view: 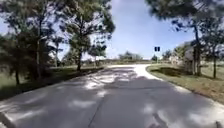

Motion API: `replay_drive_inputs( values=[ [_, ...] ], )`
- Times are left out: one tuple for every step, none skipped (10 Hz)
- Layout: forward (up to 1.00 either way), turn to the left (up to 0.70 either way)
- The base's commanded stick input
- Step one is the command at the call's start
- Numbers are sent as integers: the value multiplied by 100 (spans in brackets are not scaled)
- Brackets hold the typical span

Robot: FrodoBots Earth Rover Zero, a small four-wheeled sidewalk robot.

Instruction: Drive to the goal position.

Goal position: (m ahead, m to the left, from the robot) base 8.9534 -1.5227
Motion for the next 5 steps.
replay_drive_inputs(
  values=[
    [85,0],
    [85,0],
    [85,0],
    [85,0],
    [85,0]
  ],
)
